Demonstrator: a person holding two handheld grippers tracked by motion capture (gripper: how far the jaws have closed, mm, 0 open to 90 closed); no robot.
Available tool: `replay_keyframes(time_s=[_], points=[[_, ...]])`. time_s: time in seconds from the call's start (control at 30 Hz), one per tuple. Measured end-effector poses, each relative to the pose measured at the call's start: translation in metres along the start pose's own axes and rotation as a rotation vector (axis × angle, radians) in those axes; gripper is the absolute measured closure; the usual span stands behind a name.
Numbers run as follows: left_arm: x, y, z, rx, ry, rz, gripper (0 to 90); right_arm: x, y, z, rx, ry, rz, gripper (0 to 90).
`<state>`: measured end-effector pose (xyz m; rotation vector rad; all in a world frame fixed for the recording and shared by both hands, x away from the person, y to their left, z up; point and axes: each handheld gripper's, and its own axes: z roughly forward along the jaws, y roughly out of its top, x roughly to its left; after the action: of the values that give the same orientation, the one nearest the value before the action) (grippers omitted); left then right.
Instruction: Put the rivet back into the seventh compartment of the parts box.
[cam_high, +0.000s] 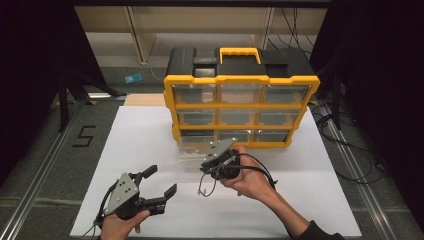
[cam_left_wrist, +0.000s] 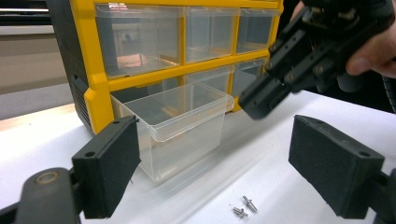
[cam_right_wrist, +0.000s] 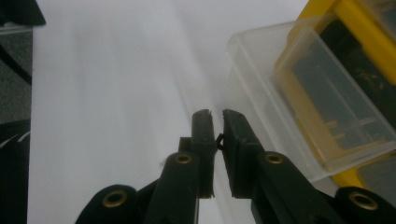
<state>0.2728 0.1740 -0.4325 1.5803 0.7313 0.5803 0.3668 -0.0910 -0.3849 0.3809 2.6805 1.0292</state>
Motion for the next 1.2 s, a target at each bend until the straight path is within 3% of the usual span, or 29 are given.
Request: replay_keyframes(time_s=[0.37,0.73,1.2], points=[[0.000,0.000,-0.001,0.006,0.001,0.003,16.2,-0.018,0.013,-0.008,-0.086,-0.061,0.019,83.3],[0.001,0.001,0.000,-0.003,-0.003,0.008,16.2,-0.036,0.011,0.000,-0.110,-0.103,0.041,83.3],[0.000,0.001,-0.001,-0.003,-0.007,0.003,16.2,-0.049,0.007,0.013,-0.109,-0.115,0.062,83.2]])
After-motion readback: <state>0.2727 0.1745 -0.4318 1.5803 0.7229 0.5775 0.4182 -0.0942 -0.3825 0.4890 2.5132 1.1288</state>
